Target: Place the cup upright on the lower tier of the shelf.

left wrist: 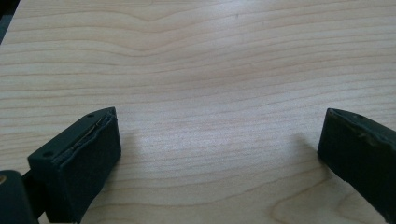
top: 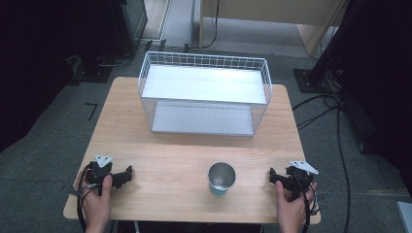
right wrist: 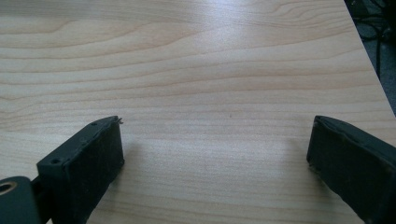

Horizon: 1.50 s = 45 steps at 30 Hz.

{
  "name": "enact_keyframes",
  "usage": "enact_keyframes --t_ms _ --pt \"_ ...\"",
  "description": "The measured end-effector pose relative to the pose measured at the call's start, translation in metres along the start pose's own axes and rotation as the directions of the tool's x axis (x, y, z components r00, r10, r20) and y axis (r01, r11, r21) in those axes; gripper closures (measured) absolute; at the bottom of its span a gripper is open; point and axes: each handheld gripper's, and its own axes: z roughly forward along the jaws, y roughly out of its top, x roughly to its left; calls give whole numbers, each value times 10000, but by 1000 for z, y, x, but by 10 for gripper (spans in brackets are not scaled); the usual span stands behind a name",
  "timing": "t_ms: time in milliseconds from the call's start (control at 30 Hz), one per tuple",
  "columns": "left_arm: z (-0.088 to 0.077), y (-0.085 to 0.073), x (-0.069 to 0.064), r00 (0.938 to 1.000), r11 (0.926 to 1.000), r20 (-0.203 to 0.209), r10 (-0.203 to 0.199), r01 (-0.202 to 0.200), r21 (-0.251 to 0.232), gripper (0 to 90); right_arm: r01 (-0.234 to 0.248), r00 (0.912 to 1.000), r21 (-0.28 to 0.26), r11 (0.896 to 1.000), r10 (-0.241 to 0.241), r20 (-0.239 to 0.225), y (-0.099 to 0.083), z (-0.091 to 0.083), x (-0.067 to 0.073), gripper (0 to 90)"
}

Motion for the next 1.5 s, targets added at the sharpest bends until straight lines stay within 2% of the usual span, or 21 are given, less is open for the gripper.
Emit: enact_keyframes --t_ms 433,700,800,867,933,1033,1300,1367,1500 --pt "0 -1 0 10000 10000 -14 -27 27 8 0 276 9993 7 9996 -275 -264 -3 -3 1 34" --pt "-1 -1 0 10000 10000 -21 -30 30 8 0 149 9997 -5 9999 -149 -204 -4 -4 4 35" --pt "-1 -1 0 10000 10000 -20 -27 27 9 0 68 9983 -124 9999 -75 -570 -5 -8 8 35" --pt "-1 -1 0 10000 10000 -21 -31 31 3 0 -169 9963 -332 9993 141 -848 -4 -13 10 35" --pt "-1 -1 0 10000 10000 -22 -27 27 9 0 -148 9954 -454 9989 104 -955 -4 -15 11 35" --pt "-1 -1 0 10000 10000 -22 -28 28 8 0 197 9955 -764 9969 -267 -909 -2 -26 18 35" --pt "-1 -1 0 10000 10000 -21 -29 29 7 0 557 9895 -753 9956 -651 -1289 -1 -34 29 35" --pt "-1 -1 0 10000 10000 -24 -29 29 2 0 718 9847 -780 9944 -831 -1531 -1 -37 36 35" --pt "-1 -1 0 10000 10000 -23 -32 32 0 0 735 9772 -884 9934 -894 -1924 -5 -42 44 35"
